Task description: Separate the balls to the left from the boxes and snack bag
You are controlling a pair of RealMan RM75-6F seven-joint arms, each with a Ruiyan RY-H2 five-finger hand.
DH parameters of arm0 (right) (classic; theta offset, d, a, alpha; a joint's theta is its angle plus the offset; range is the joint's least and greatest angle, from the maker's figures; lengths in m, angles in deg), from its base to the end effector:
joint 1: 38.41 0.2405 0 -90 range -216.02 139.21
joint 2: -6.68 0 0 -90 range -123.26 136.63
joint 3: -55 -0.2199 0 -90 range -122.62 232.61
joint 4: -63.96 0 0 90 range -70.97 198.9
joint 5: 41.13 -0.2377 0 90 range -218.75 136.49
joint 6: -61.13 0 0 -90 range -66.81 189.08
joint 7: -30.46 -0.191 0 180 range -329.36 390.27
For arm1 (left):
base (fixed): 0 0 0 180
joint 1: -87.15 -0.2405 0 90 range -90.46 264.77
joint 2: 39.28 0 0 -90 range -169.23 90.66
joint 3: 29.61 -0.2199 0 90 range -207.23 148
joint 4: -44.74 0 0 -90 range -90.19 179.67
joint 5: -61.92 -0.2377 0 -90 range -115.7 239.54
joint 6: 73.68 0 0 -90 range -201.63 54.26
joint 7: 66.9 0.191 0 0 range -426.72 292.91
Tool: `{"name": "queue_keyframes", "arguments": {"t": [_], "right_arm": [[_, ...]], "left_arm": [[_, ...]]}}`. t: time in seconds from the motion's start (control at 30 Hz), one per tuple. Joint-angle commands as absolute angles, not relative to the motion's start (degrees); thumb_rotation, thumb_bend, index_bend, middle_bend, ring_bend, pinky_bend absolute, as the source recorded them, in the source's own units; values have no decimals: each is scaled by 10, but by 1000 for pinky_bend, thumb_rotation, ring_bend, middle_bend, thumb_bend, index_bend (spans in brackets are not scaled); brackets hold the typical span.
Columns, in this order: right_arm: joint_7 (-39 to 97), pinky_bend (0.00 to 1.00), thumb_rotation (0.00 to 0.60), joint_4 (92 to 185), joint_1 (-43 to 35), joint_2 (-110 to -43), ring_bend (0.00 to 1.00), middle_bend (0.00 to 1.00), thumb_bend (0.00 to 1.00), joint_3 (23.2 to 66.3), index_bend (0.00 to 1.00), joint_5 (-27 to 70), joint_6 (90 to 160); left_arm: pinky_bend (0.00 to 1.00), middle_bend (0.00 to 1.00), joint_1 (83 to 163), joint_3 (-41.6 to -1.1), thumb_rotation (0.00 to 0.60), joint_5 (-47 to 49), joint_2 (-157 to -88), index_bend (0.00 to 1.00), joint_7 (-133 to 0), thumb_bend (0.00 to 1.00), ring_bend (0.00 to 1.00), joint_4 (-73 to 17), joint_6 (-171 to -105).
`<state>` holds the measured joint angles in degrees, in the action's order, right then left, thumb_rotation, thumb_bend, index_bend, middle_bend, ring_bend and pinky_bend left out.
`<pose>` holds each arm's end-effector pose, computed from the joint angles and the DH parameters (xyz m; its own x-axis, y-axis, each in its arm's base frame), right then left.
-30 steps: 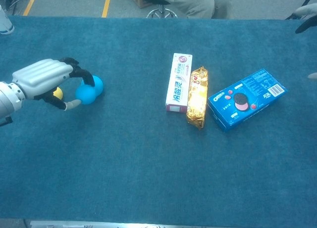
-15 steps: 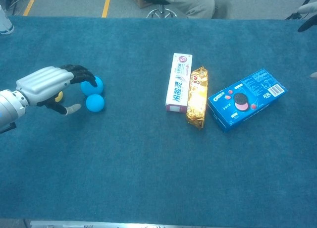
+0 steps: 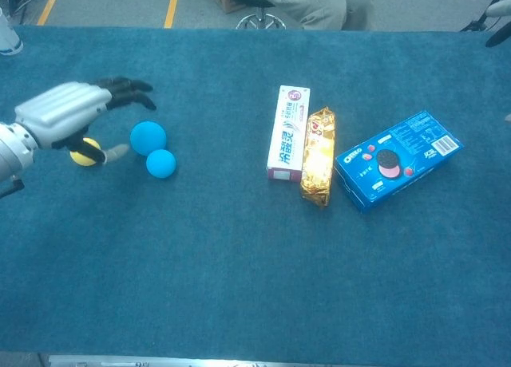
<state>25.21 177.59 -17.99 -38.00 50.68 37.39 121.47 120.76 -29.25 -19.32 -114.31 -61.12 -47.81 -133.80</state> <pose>-0.2150 -0.2787 0.1096 0.3010 -0.3247 0.8966 -0.9531 -0.1337 0.2715 -0.1651 0.3088 -0.0213 0.4514 0.3001 0.8404 0.8470 -0.4403 -0.2978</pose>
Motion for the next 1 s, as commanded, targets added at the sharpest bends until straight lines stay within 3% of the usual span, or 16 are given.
{"name": "queue_keyframes", "arguments": {"t": [0.03,0.2,0.6,1.0], "right_arm": [[250,265,600,1774,-183,-381,138,232,0,509,17,375,1217],[257,265,600,1770,-194,-382,138,232,0,511,17,373,1235],[283,265,600,1747,-230,-415,138,232,0,516,17,344,1286],[358,265,600,1738,-272,-457,138,232,0,526,17,345,1361]], "left_arm": [[90,86,1201,-270,600,-174,-1132,180,-616,369,0,-486,-1359],[90,112,1181,-238,600,-133,-1108,180,-630,369,0,-501,-1394],[90,145,1094,-212,600,-59,-1053,182,-606,369,21,-516,-1509],[90,158,1008,-253,600,-86,-1032,185,-569,370,32,-526,-1594]]}}
